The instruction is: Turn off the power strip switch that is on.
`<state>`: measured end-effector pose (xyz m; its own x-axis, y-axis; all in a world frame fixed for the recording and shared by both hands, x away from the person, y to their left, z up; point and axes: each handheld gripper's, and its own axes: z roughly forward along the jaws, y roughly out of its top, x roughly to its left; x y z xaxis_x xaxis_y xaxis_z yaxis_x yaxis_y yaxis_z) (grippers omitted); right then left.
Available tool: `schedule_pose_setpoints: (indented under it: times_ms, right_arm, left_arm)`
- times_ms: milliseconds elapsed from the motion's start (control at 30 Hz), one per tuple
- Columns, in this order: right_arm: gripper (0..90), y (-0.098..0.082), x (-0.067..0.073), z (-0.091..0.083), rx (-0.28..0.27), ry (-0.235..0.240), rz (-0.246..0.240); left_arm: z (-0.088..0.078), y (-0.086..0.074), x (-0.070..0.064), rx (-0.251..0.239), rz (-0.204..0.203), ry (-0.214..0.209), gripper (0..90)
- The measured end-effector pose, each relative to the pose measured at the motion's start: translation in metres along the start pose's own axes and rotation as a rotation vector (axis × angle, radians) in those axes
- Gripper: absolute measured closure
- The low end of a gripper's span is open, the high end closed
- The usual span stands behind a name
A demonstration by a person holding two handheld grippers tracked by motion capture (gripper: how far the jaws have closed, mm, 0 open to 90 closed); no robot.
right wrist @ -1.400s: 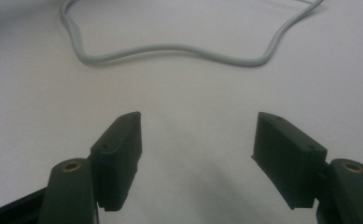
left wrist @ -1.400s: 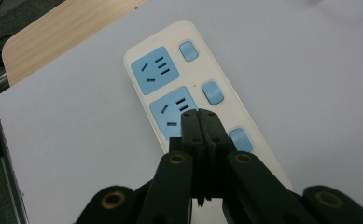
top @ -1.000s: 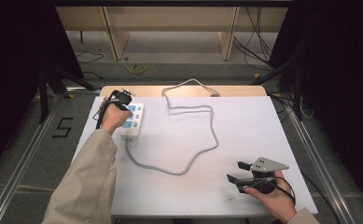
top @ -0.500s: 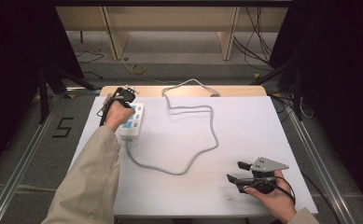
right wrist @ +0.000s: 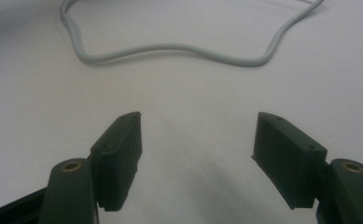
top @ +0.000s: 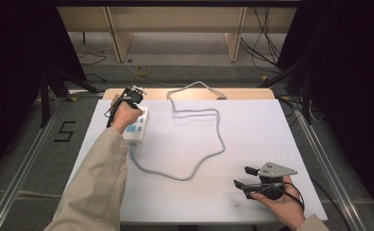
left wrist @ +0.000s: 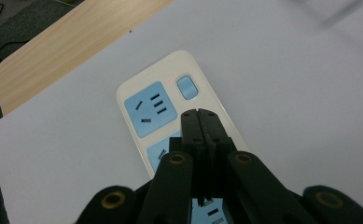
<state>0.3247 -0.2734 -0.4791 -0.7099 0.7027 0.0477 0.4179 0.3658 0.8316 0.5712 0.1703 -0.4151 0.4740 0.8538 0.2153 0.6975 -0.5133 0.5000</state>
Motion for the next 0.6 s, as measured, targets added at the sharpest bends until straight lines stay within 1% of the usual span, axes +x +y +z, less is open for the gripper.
schedule_pose_setpoints:
  times_ms: [67, 167, 267, 300, 333, 400, 467, 600]
  right_arm:
    - [33.3, 0.0, 0.0, 0.0, 0.0, 0.0, 0.0]
    - [33.3, 0.0, 0.0, 0.0, 0.001, 0.001, -0.002]
    - [33.3, 0.0, 0.0, 0.0, 0.003, 0.001, -0.003]
    - [33.3, 0.0, 0.0, 0.0, 0.003, 0.002, -0.005]
    - [33.3, 0.0, 0.0, 0.0, 0.003, 0.002, -0.004]
    - [33.3, 0.0, 0.0, 0.0, 0.003, 0.001, -0.004]
    - [33.3, 0.0, 0.0, 0.0, 0.002, 0.001, -0.004]
    - [33.3, 0.0, 0.0, 0.0, 0.001, 0.0, -0.006]
  left_arm:
    - [0.002, 0.002, -0.001, -0.005, -0.007, 0.003, 89.7]
    - [0.005, 0.004, 0.0, 0.005, 0.001, 0.012, 89.7]
    - [0.008, 0.005, 0.0, 0.005, -0.006, 0.009, 89.7]
    - [0.008, 0.005, 0.001, 0.017, 0.007, 0.01, 89.7]
    - [0.01, 0.006, 0.001, 0.006, -0.005, 0.009, 89.7]
    - [0.01, 0.007, 0.002, 0.008, -0.004, 0.008, 89.7]
    - [0.011, 0.009, 0.002, -0.004, -0.015, 0.004, 89.7]
    - [0.013, 0.011, 0.005, 0.007, -0.011, 0.011, 89.7]
